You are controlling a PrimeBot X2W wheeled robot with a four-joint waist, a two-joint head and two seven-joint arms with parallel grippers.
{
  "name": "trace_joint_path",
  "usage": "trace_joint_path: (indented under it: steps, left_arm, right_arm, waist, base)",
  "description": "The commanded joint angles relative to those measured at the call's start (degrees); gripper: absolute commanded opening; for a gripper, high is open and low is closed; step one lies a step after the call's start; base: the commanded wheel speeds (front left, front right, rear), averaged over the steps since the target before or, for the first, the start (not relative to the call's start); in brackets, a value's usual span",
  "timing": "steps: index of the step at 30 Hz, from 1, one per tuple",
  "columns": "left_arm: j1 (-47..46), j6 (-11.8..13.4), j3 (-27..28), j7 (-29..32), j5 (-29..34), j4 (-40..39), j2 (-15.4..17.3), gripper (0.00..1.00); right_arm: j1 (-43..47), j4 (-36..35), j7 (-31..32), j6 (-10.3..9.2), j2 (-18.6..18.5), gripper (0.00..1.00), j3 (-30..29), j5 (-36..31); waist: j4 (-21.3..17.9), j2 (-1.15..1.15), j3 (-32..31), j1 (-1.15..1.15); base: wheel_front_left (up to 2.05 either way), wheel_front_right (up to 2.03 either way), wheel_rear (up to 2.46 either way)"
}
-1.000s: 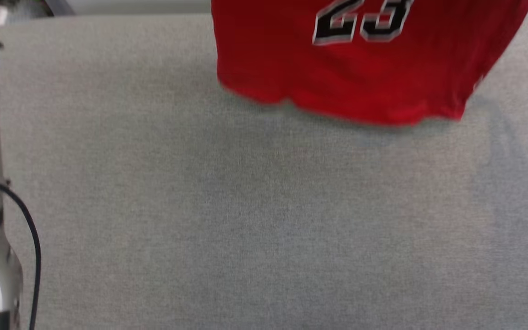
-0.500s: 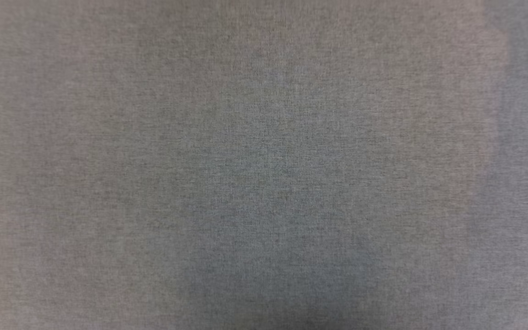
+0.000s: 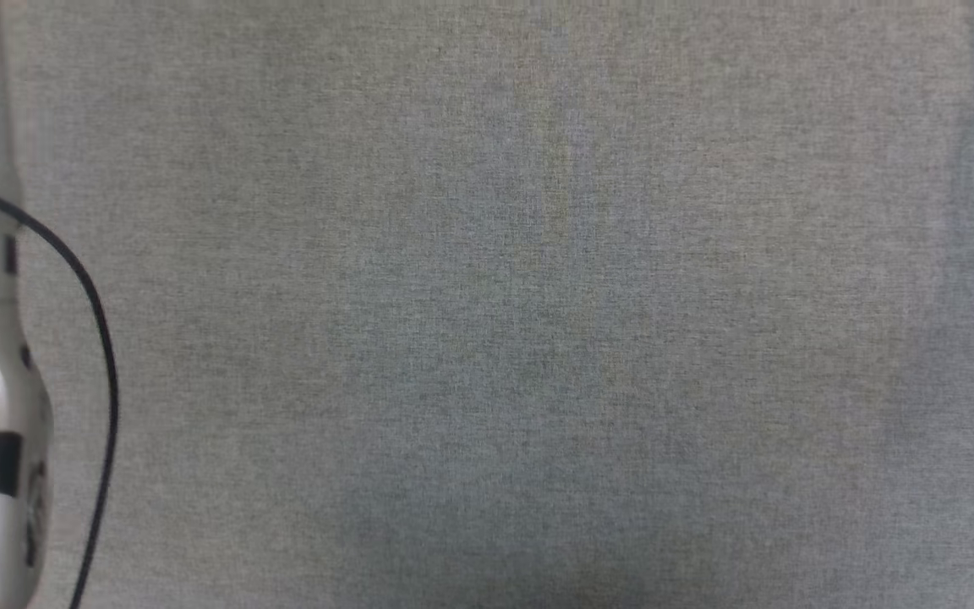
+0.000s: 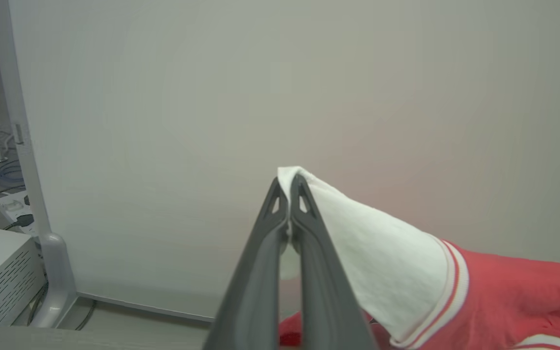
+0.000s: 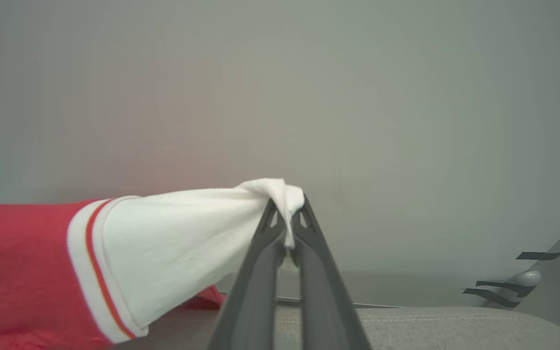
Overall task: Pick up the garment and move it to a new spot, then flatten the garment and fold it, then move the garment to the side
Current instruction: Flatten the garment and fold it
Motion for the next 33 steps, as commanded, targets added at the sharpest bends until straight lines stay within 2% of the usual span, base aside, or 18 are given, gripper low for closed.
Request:
trace_joint_path:
  steps: [1, 8, 20, 28, 33]
  left_arm:
    - [2.2, -0.4, -0.3, -0.7, -0.8, 0.3, -0.2, 0.0]
    - [15.9, -0.6, -2.8, -1.2, -4.4, 1.4, -0.8, 0.0]
    - [38.0, -0.5, -6.8, 5.0, -8.5, -1.6, 3.9, 0.0]
    - [51.8, 1.4, -7.3, 10.7, -11.0, -8.2, 7.1, 0.0]
    - [60.7, 3.5, -7.8, 14.5, -13.3, -14.6, 7.9, 0.0]
  right_arm:
    - [1.9, 0.2, -0.6, -0.06, -0.6, 0.0, 0.6, 0.5]
    - [14.6, 0.7, 0.4, -0.06, -3.0, 0.0, 4.2, 3.8]
    - [35.6, -1.8, 7.4, -0.06, -6.8, 0.0, 6.4, 9.8]
    - [47.5, -5.6, 12.6, -0.06, -8.2, 0.0, 5.2, 13.2]
    - [55.5, -9.5, 17.1, -0.06, -8.7, 0.0, 3.3, 15.7]
  waist:
    - [0.4, 0.0, -2.1, -0.01]
    - [0.7, 0.0, -9.4, -0.01]
    - [1.1, 0.0, -22.5, -0.01]
    - [0.9, 0.0, -28.7, -0.01]
    - [0.8, 0.0, -32.2, -0.01]
  base:
    - [0.0, 0.0, 0.0]
    - [0.0, 0.0, 0.0]
    - [0.0, 0.0, 0.0]
    - [0.0, 0.0, 0.0]
    - [0.0, 0.0, 0.0]
